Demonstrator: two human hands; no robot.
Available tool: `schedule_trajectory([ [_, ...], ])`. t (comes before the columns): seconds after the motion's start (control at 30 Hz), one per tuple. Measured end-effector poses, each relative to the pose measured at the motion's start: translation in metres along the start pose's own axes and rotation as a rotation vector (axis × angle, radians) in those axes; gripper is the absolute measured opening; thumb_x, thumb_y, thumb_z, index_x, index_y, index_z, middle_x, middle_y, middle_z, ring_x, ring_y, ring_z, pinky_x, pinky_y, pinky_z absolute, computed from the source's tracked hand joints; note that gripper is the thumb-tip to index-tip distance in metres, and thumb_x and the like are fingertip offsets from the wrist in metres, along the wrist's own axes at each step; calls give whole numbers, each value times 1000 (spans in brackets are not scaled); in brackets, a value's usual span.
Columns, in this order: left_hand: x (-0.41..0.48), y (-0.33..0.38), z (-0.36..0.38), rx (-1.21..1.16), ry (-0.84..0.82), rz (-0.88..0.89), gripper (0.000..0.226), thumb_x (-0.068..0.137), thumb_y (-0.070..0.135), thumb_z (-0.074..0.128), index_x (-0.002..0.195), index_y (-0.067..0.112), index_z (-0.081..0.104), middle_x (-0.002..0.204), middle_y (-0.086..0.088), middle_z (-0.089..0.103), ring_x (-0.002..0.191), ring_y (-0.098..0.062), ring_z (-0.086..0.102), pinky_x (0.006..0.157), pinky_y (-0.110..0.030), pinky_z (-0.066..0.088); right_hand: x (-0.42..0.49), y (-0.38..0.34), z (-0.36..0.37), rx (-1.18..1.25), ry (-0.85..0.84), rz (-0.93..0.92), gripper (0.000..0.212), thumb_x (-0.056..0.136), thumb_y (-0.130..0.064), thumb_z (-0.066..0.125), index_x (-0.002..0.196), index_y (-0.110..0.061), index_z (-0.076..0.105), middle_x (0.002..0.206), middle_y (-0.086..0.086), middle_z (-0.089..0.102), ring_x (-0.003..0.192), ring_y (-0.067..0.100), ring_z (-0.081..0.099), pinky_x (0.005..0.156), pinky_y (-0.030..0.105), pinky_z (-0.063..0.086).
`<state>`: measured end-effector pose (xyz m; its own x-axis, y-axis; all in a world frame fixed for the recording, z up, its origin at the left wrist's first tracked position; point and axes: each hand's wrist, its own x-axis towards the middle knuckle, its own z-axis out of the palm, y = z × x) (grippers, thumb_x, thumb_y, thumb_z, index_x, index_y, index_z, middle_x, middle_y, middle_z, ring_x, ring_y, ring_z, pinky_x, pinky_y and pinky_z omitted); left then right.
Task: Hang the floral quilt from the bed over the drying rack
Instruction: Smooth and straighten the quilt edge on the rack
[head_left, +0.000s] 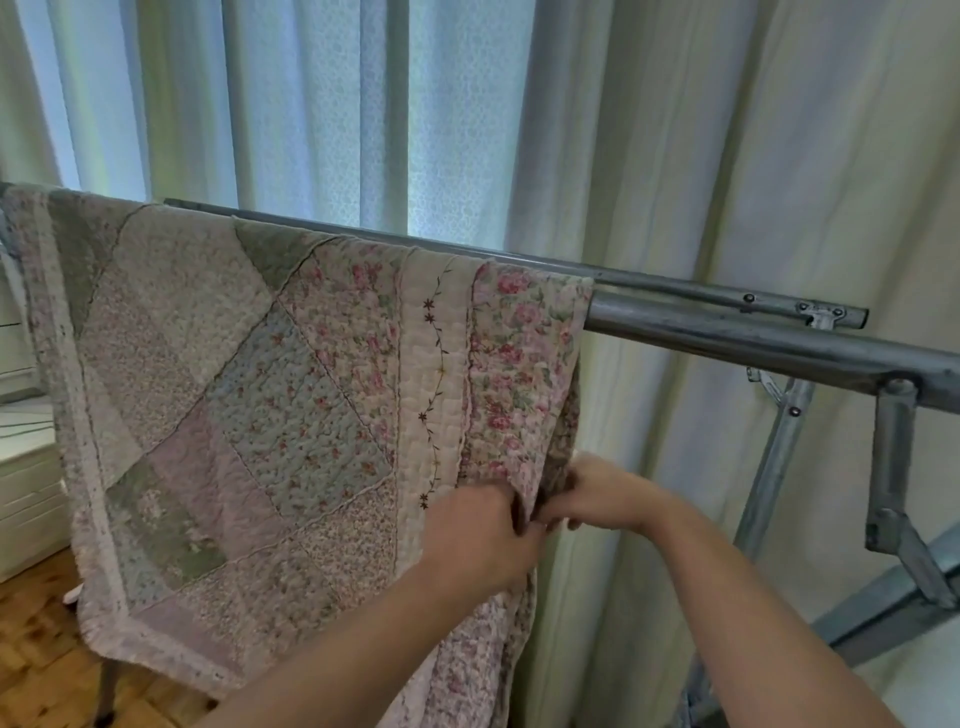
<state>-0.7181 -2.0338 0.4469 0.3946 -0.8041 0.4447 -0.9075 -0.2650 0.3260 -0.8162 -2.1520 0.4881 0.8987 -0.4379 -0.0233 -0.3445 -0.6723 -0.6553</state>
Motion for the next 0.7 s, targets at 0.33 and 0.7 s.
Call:
schedule_trajectory([
  [0.33,22,24,-68,-384,659,297,14,69,10,56,80,3,53,52,-3,47,39,-21,40,38,-27,33,4,-46,-25,275,809,-277,33,86,-22,62,53,-22,66,47,-7,62,44,0,50,46,20,39],
  [0.7,17,10,-37,-285,672,524,34,81,16,52,108,-1,63,86,-14,63,70,-24,57,55,-34,48,-12,-45,-11,585,496,-472,27,80,-22,48,82,-30,73,80,-9,72,77,10,62,65,24,48],
])
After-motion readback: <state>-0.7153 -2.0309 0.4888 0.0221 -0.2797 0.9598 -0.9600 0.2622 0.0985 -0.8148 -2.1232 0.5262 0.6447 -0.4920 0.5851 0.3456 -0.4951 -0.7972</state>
